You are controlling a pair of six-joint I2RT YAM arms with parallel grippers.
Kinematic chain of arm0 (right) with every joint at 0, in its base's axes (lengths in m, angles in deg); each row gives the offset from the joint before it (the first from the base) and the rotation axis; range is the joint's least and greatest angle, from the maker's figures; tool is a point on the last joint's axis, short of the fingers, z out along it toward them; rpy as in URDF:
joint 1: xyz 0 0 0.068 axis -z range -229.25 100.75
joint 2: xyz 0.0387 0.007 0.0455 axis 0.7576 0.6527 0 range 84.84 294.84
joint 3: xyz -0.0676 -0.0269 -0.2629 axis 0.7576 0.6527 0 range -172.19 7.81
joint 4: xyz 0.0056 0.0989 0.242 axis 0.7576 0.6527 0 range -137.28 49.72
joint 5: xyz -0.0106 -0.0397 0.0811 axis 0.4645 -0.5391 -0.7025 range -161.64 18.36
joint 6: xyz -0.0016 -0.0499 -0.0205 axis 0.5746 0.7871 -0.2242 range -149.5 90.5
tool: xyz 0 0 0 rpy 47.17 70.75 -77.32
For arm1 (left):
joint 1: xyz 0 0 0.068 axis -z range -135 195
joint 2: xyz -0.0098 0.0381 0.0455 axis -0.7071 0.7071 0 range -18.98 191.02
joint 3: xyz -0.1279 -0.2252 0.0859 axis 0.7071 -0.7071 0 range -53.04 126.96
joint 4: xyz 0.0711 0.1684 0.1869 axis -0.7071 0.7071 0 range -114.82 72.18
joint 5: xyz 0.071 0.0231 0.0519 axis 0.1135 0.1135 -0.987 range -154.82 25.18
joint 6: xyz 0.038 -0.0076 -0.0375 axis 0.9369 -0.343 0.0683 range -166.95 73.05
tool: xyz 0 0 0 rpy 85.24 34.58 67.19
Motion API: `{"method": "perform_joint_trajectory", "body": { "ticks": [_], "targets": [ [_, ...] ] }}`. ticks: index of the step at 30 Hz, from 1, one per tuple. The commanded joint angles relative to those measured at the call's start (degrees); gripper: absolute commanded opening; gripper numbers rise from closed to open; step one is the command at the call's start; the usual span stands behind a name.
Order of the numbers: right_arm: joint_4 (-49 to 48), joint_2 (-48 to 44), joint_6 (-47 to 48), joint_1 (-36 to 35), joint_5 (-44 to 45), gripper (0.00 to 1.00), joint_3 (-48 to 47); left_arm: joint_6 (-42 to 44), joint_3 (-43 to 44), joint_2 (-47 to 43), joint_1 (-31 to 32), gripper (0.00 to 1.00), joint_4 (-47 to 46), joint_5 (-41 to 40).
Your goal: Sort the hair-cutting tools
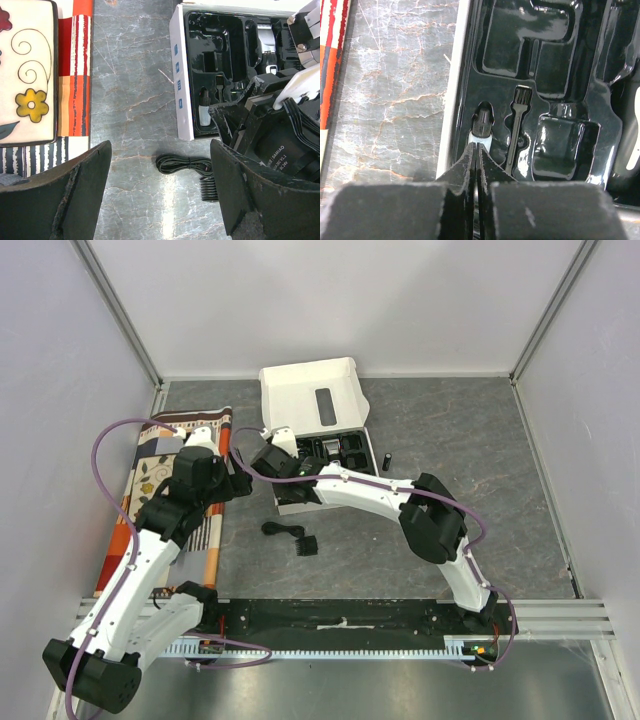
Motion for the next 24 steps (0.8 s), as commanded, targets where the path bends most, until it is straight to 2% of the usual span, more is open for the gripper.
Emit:
{"method": "perform_joint_trajectory", "body": {
  "ticks": [1, 14, 24],
  "targets": [
    [-1.39, -1.43, -0.16, 0.02, 1.87, 0.00, -3.20, -0.36, -0.25, -0.63, -0.31, 0.86, -2.22, 0.68],
    [-1.56, 0.77, 0.54, 1.43, 2.40, 0.00, -4.17, -0.27, -0.17, -0.19, -0.57, 0.86, -2.57, 1.56],
    [-2.97, 4.54, -0.42, 1.61, -1.91, 0.00, -3.12, -0.19, -0.08, 0.51, -1.28, 0.86, -2.92, 2.97]
  ]
}}
